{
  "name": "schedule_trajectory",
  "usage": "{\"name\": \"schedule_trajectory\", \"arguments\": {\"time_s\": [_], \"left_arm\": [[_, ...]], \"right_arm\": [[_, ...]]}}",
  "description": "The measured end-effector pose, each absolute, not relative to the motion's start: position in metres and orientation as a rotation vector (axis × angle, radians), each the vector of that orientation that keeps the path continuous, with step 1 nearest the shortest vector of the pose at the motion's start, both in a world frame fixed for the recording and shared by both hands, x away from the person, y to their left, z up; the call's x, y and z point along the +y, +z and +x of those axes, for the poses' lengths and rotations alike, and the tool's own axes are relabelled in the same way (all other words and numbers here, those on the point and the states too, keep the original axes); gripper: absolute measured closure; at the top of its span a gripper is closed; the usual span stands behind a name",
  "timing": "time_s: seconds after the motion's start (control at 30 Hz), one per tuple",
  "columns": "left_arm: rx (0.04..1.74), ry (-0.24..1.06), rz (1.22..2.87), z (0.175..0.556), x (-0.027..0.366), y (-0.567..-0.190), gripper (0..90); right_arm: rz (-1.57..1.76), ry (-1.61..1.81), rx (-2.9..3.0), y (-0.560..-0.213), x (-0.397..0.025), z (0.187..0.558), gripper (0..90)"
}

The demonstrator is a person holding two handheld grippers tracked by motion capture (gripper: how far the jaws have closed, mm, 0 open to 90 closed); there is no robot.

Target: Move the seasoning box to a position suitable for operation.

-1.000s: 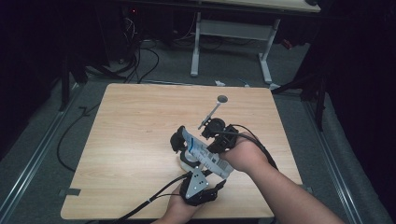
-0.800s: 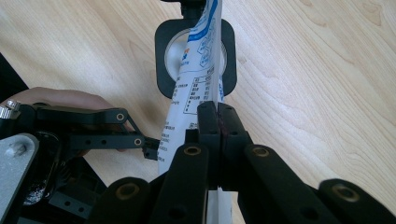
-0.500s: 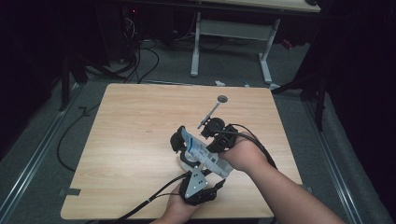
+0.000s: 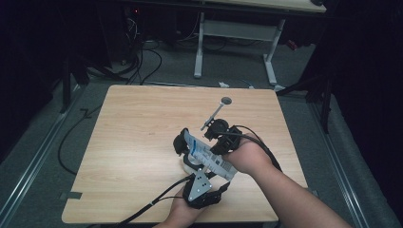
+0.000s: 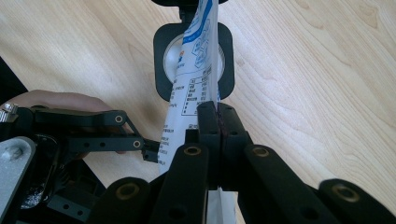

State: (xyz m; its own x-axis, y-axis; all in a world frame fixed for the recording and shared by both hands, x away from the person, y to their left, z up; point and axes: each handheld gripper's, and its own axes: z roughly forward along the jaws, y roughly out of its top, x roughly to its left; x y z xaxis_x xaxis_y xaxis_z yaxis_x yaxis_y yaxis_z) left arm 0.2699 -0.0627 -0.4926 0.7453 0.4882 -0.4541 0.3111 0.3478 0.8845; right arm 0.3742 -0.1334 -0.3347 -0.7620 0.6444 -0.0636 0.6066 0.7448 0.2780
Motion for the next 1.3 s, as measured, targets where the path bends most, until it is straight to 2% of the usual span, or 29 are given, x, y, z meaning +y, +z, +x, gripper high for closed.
{"name": "schedule_trajectory", "arguments": {"time_s": [1.3], "left_arm": [[0.767,0.123,1.227,0.2721,-0.0667,-0.4881,47.7]], "right_arm": [[0.99,0.321,2.776,-0.3293,-0.1291,0.3749,90.0]]}}
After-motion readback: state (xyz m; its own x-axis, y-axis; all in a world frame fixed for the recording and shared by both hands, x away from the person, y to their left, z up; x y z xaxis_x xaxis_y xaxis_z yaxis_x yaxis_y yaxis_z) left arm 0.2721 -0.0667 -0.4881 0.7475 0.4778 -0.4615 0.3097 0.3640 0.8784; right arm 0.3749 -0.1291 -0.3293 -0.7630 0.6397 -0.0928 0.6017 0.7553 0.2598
